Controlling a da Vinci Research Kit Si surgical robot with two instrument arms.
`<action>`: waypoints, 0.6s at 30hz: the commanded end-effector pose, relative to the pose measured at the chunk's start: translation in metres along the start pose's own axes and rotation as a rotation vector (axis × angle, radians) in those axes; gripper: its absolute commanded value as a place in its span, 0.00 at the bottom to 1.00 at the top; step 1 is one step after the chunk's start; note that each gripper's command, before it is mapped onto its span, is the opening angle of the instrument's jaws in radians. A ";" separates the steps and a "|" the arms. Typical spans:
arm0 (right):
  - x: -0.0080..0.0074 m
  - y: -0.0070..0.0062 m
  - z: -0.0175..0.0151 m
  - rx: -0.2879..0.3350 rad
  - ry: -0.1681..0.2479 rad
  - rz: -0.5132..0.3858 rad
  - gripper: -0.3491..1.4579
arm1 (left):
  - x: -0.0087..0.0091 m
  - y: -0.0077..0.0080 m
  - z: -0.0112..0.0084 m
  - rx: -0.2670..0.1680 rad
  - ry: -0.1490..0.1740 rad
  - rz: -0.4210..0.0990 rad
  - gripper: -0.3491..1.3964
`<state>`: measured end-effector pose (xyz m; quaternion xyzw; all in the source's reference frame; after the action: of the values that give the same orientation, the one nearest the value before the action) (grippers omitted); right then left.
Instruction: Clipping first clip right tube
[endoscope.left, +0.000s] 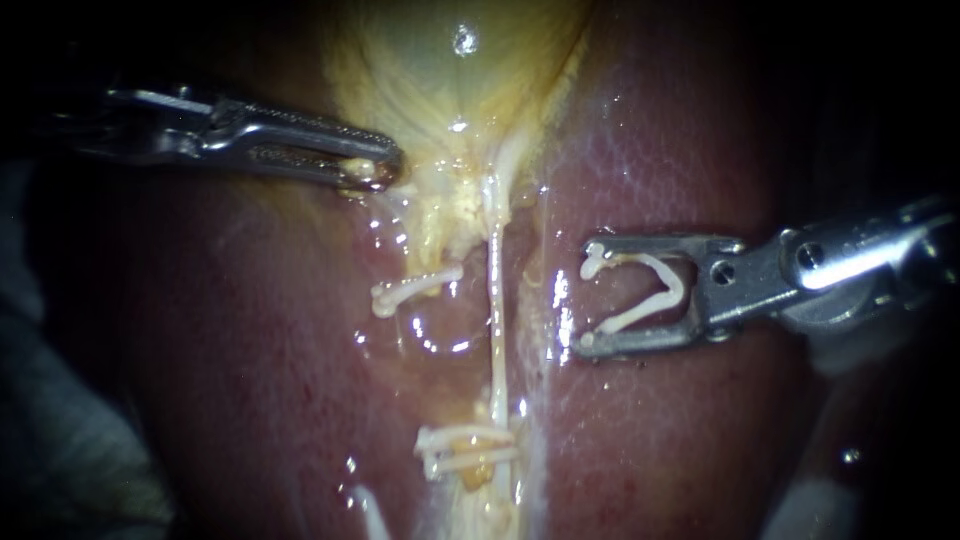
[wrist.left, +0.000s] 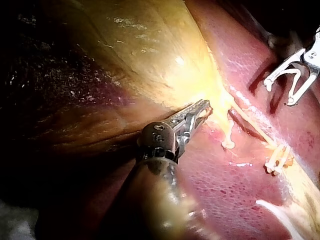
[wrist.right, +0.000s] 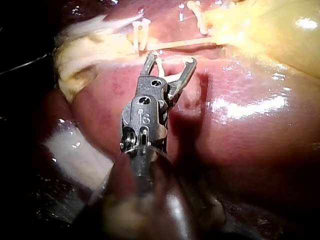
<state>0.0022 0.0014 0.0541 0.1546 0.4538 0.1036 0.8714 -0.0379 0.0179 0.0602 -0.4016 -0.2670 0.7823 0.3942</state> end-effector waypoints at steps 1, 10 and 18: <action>0.0000 0.0000 0.0000 0.001 0.000 0.000 0.47 | 0.0001 0.0000 -0.0002 -0.002 0.000 -0.001 0.00; 0.0001 -0.0001 0.0000 0.004 0.001 0.000 0.47 | 0.0030 0.0018 -0.0061 0.032 0.013 -0.017 0.00; 0.0005 -0.0002 0.0005 0.022 0.003 0.002 0.47 | 0.0029 0.0021 -0.0062 0.036 0.021 -0.014 0.00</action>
<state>0.0031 0.0013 0.0539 0.1670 0.4570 0.0982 0.8681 -0.0346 0.0198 0.0539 -0.4010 -0.2520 0.7797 0.4096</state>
